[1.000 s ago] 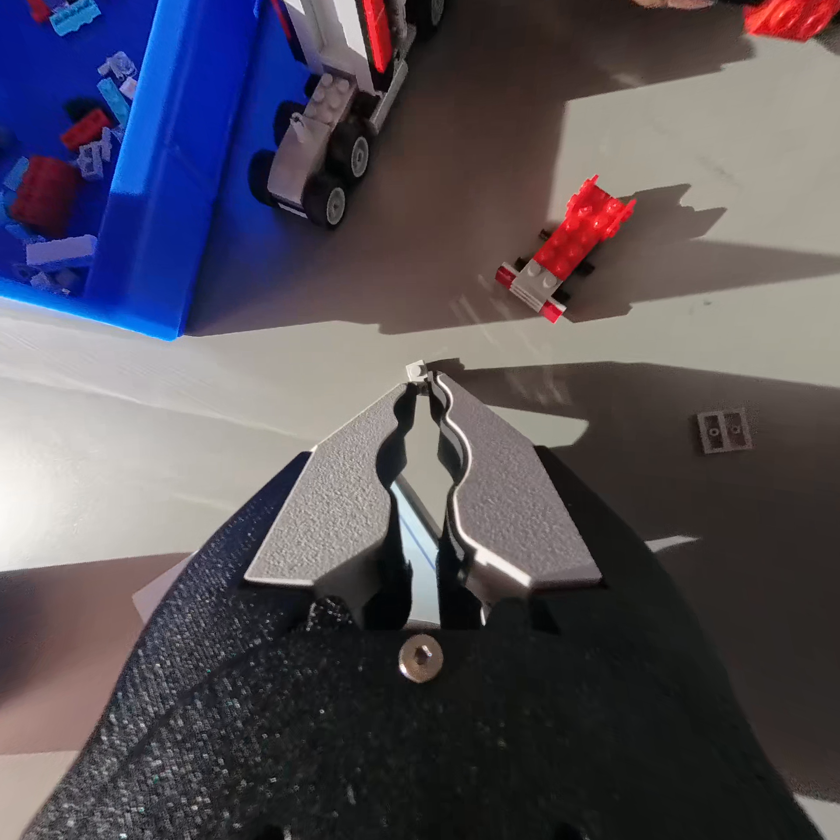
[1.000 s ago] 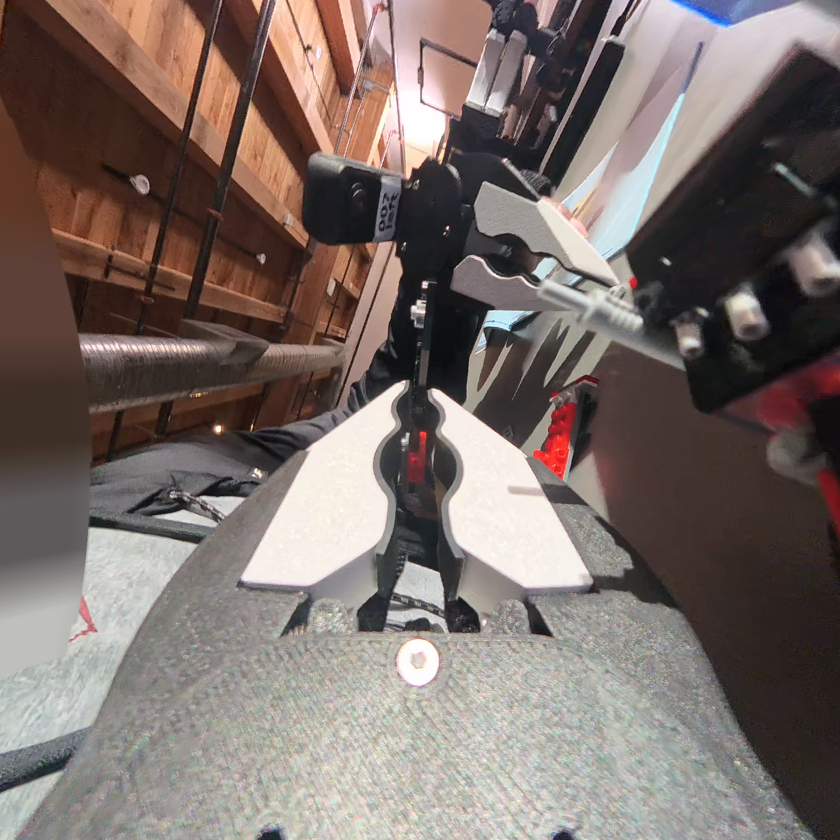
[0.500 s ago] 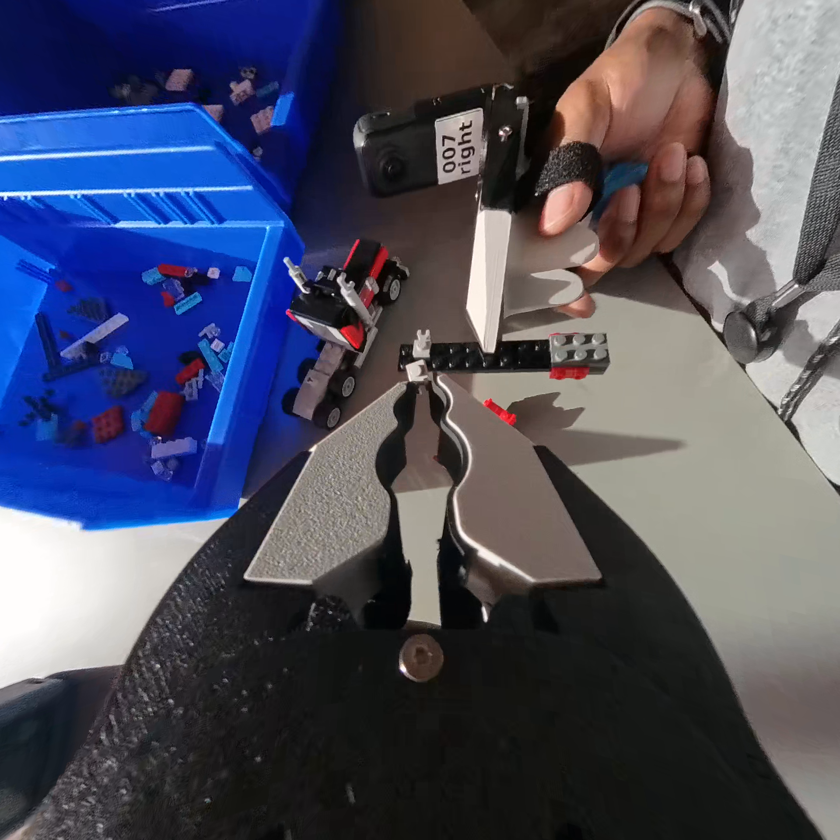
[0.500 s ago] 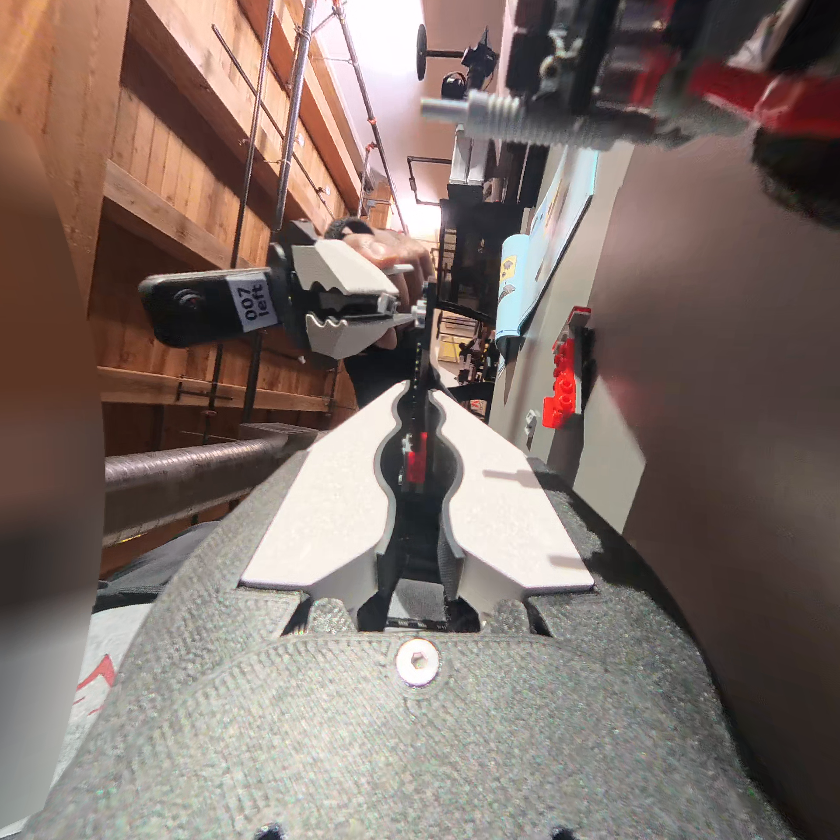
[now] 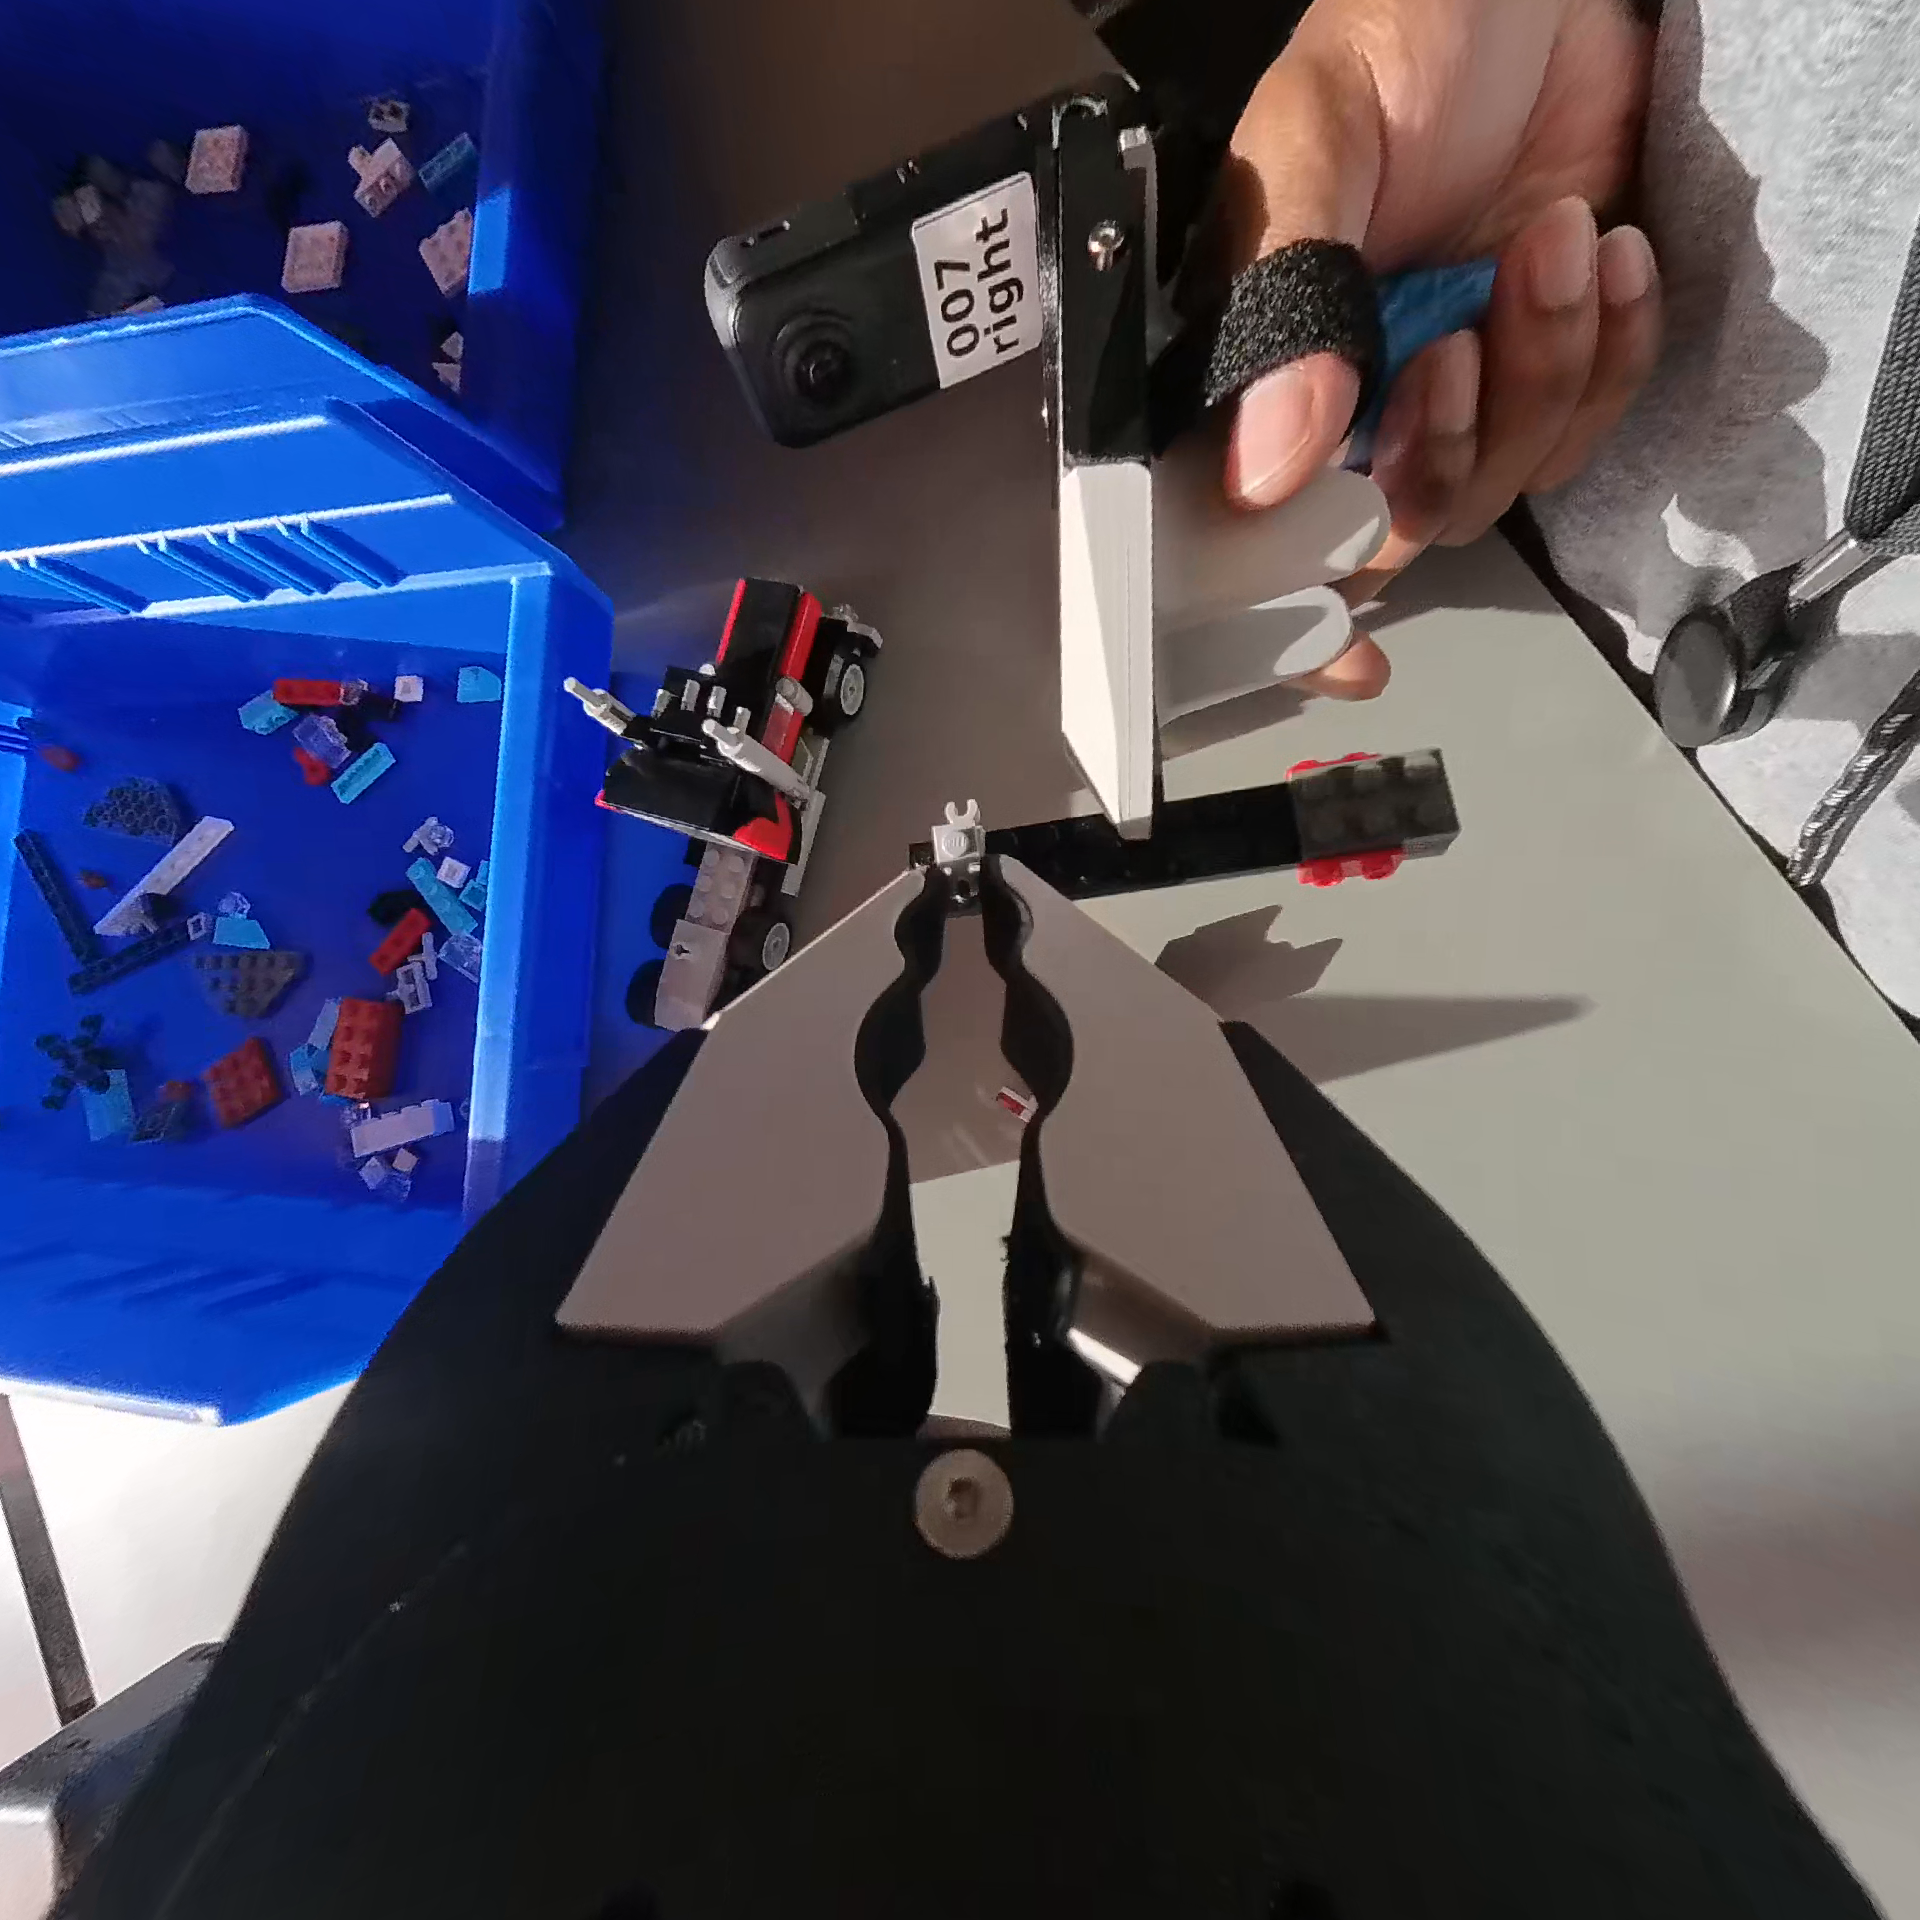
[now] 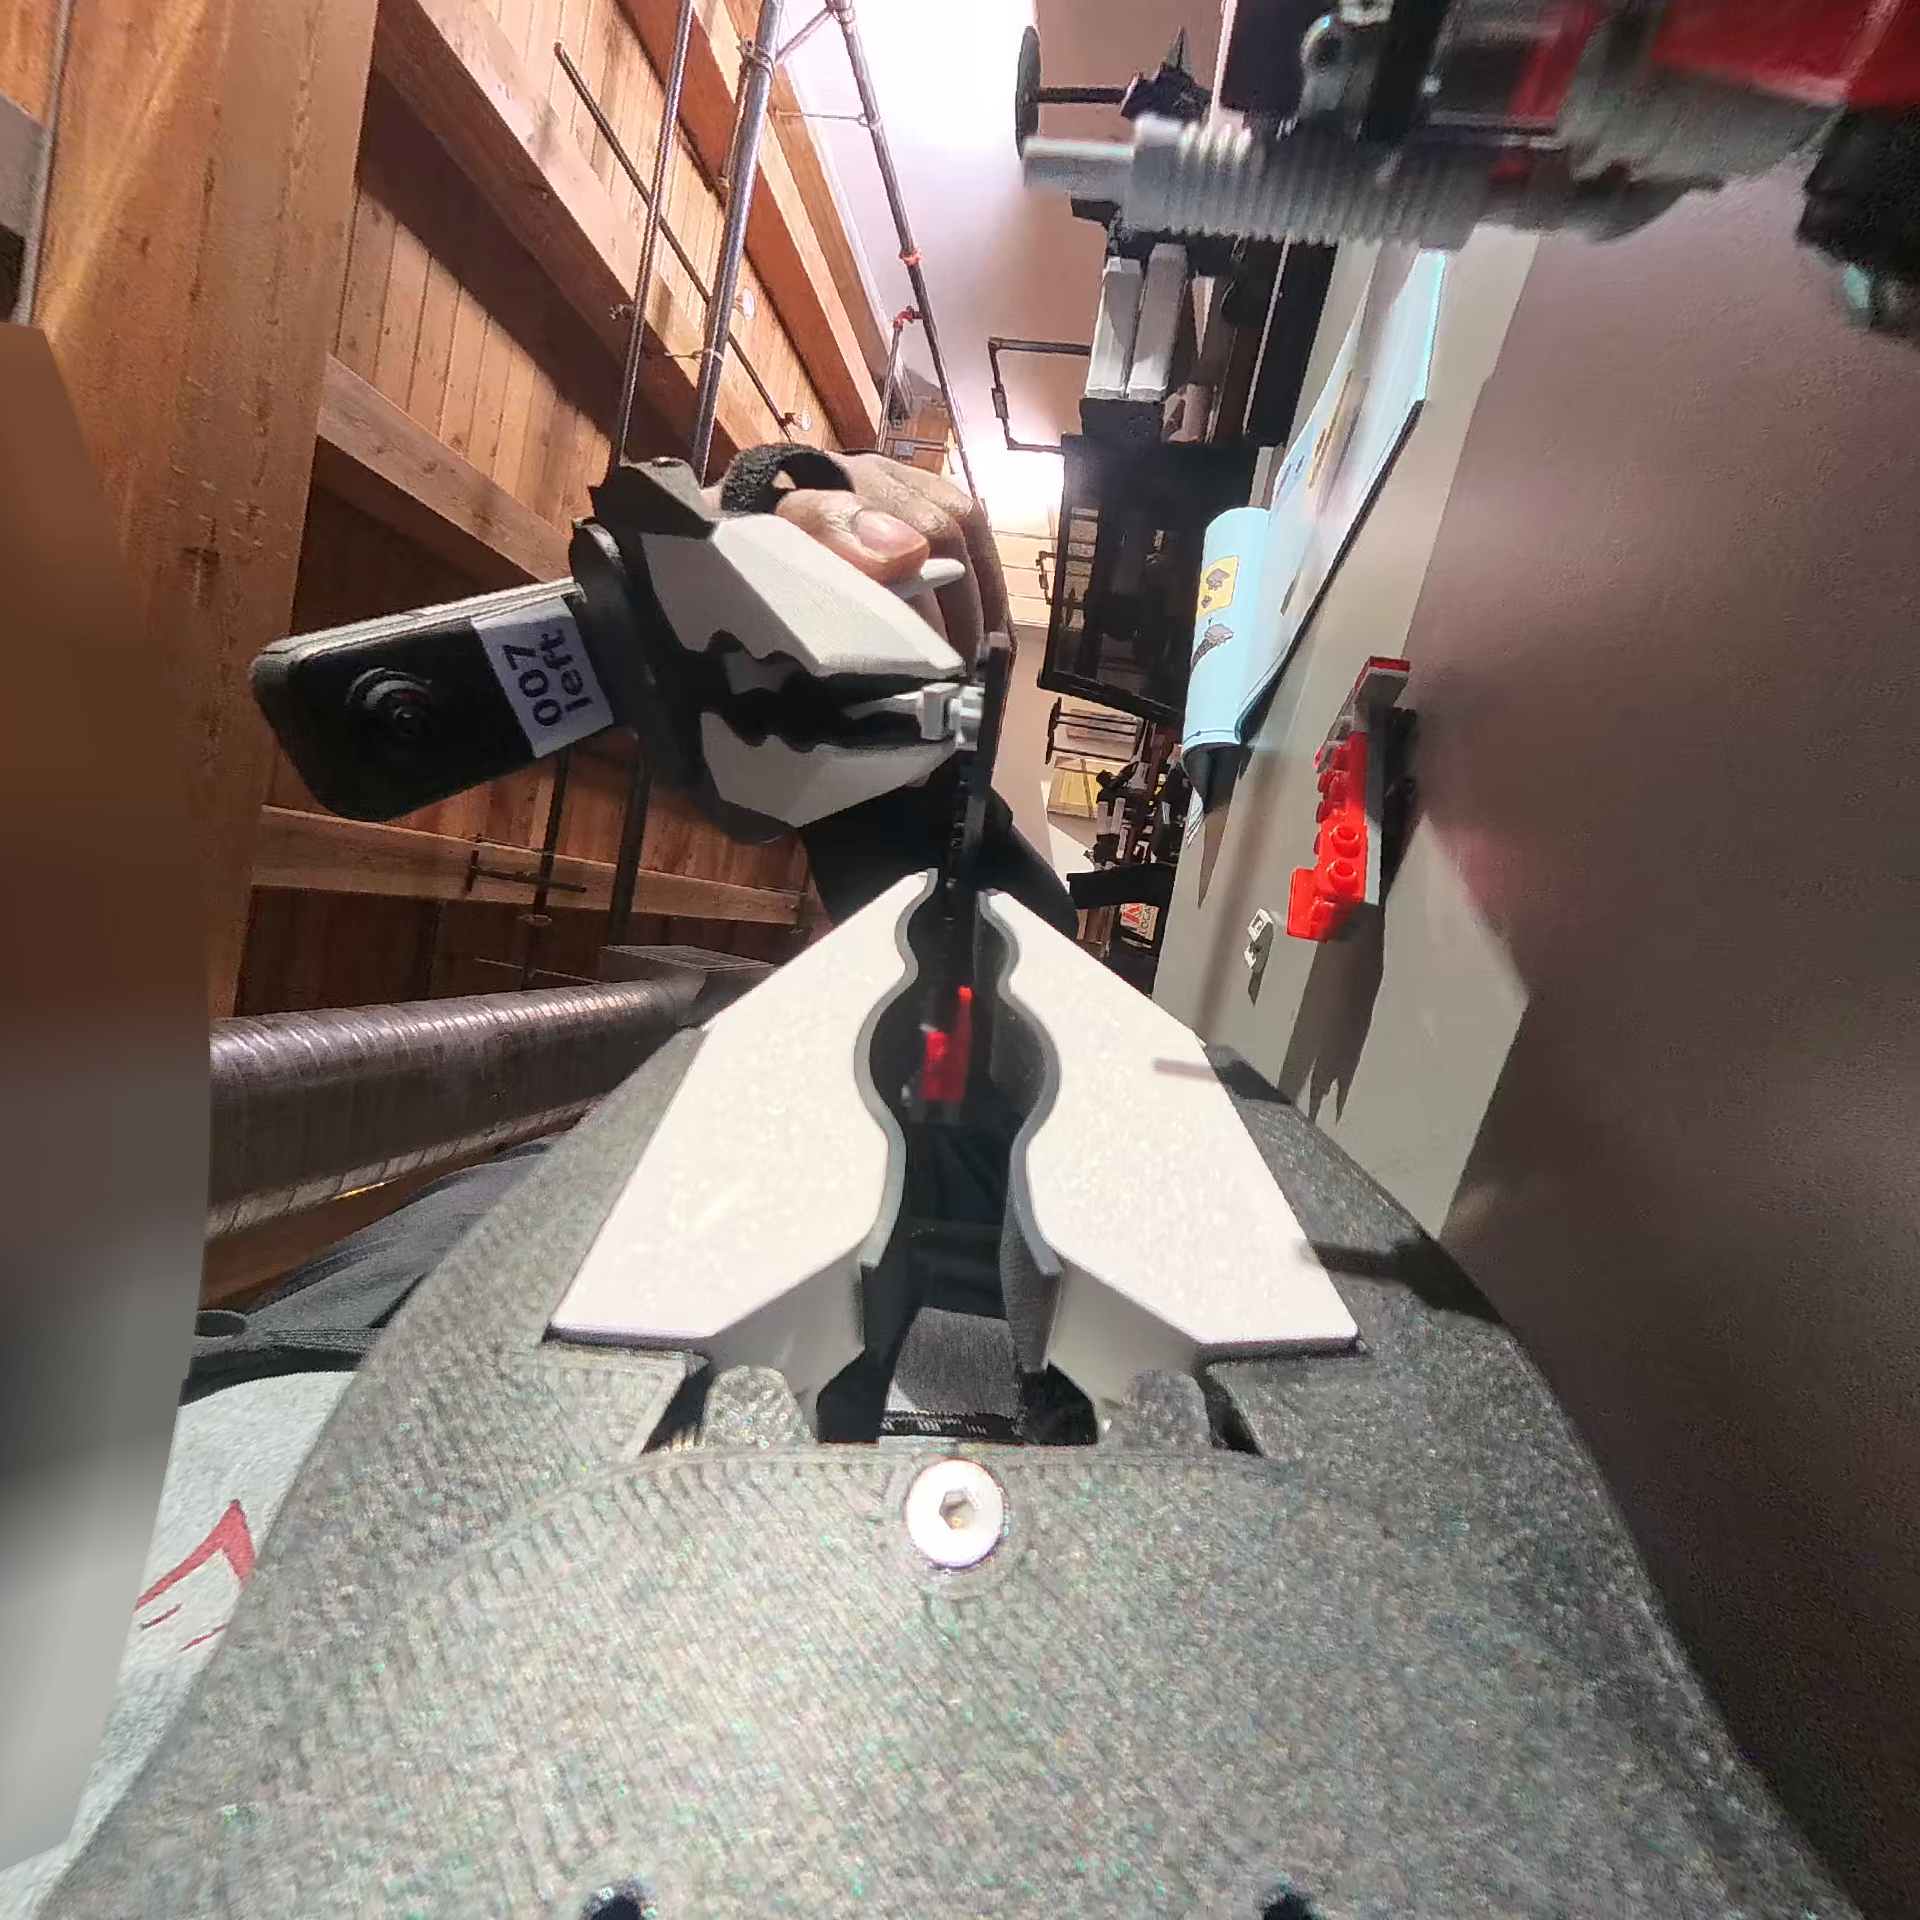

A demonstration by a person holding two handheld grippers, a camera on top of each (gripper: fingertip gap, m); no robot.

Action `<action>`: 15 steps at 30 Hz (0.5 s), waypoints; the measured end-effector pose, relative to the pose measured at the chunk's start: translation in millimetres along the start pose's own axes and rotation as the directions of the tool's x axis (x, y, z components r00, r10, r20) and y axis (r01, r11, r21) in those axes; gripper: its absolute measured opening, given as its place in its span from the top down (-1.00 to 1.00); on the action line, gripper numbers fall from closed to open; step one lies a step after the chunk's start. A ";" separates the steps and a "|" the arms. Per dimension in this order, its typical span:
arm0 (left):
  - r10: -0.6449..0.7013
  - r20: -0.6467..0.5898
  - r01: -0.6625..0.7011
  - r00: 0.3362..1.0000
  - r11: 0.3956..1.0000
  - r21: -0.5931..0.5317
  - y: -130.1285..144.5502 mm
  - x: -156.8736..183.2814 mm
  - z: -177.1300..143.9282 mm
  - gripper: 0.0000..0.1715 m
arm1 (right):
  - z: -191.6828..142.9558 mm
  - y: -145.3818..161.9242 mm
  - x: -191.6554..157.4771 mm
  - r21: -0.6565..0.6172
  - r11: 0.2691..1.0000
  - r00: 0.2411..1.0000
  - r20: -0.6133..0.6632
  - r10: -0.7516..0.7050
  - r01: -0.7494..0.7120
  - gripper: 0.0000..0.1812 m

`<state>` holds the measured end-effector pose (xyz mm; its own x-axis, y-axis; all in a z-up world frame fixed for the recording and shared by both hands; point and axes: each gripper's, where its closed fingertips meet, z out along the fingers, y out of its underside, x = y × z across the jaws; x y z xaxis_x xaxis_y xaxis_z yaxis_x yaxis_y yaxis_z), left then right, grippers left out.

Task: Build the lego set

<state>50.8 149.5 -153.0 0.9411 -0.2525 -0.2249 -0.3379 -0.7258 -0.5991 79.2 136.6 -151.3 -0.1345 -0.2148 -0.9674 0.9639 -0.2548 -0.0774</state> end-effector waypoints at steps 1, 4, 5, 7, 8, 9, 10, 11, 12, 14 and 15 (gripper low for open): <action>-0.003 -0.001 0.003 1.000 1.000 0.000 0.2 -0.2 0.4 0.91 | -0.4 -0.1 -0.2 -0.001 1.000 1.000 0.001 0.000 0.000 0.94; -0.008 -0.004 0.008 1.000 1.000 0.001 0.1 -0.2 0.8 0.91 | -0.9 -0.1 -0.6 -0.006 1.000 1.000 0.003 0.000 0.000 0.94; -0.010 -0.003 0.010 1.000 1.000 0.002 -0.1 -0.5 0.7 0.91 | -0.9 0.1 -0.8 -0.009 1.000 1.000 0.005 0.000 0.000 0.94; -0.016 -0.002 0.016 1.000 1.000 0.002 0.1 -0.7 0.3 0.90 | -0.7 0.2 -1.1 -0.013 1.000 1.000 0.005 -0.004 0.004 0.94; -0.019 -0.001 0.019 1.000 1.000 0.001 0.4 -0.9 0.2 0.90 | -0.6 -0.2 -1.0 -0.015 1.000 1.000 0.003 -0.008 0.008 0.94; -0.022 -0.001 0.022 1.000 1.000 0.002 0.6 -0.9 0.0 0.91 | -0.7 -0.5 -1.0 -0.016 1.000 1.000 0.002 -0.011 0.011 0.94; -0.025 -0.001 0.025 1.000 1.000 0.002 0.9 -0.9 -0.2 0.91 | -0.6 -0.7 -0.8 -0.018 1.000 1.000 0.000 -0.014 0.014 0.94; -0.028 -0.001 0.028 1.000 1.000 0.001 1.4 -0.8 -0.5 0.91 | -0.5 -0.6 -0.9 -0.021 1.000 1.000 -0.001 -0.016 0.016 0.94; -0.031 -0.002 0.031 1.000 1.000 0.002 1.7 -0.6 -0.7 0.91 | -0.3 -0.5 -0.9 -0.024 1.000 1.000 -0.002 -0.018 0.018 0.94; -0.037 -0.003 0.037 0.999 0.999 0.006 1.6 -0.1 -1.0 0.91 | 0.0 0.0 -1.0 -0.029 0.999 1.000 -0.001 -0.019 0.019 0.94; -0.038 -0.003 0.038 0.999 0.999 0.008 1.5 0.1 -1.3 0.91 | 0.1 0.0 -1.0 -0.031 0.999 1.000 -0.002 -0.022 0.022 0.94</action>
<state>50.4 147.6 -152.9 0.9534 -0.2266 -0.1992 -0.3017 -0.7298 -0.6136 79.4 136.7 -150.3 -0.1553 -0.2071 -0.9659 0.9673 -0.2303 -0.1061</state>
